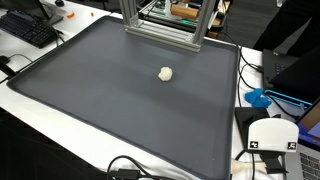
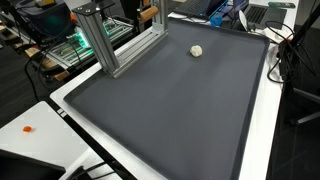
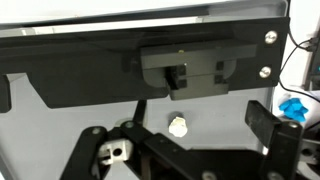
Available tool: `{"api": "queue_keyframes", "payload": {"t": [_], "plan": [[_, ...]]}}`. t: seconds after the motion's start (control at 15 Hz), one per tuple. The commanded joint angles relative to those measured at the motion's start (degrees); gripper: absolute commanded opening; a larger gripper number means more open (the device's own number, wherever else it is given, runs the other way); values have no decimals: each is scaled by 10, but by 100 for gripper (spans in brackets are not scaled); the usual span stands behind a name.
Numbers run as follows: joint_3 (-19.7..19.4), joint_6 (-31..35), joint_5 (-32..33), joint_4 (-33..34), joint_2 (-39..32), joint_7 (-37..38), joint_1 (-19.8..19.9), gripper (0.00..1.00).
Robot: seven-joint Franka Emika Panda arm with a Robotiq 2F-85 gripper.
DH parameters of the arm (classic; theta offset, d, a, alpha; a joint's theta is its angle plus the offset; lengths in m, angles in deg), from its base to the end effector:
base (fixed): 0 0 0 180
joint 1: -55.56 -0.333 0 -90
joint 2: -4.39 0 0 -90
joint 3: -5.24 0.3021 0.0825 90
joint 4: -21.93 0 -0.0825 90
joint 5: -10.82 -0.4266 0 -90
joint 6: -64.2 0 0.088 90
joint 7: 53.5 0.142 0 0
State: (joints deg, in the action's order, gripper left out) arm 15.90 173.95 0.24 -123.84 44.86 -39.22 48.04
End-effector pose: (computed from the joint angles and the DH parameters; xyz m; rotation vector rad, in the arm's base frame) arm 0.3765 0.1395 0.4438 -3.0678 0.0427 -0.0848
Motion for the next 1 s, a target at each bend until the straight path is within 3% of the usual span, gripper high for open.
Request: {"api": "queue_keyframes", "payload": {"t": [0.0, 0.93], "plan": [[4, -10, -8, -8, 6, -13, -14, 100], [23, 3, 25, -39, 8, -34, -22, 100]]}}
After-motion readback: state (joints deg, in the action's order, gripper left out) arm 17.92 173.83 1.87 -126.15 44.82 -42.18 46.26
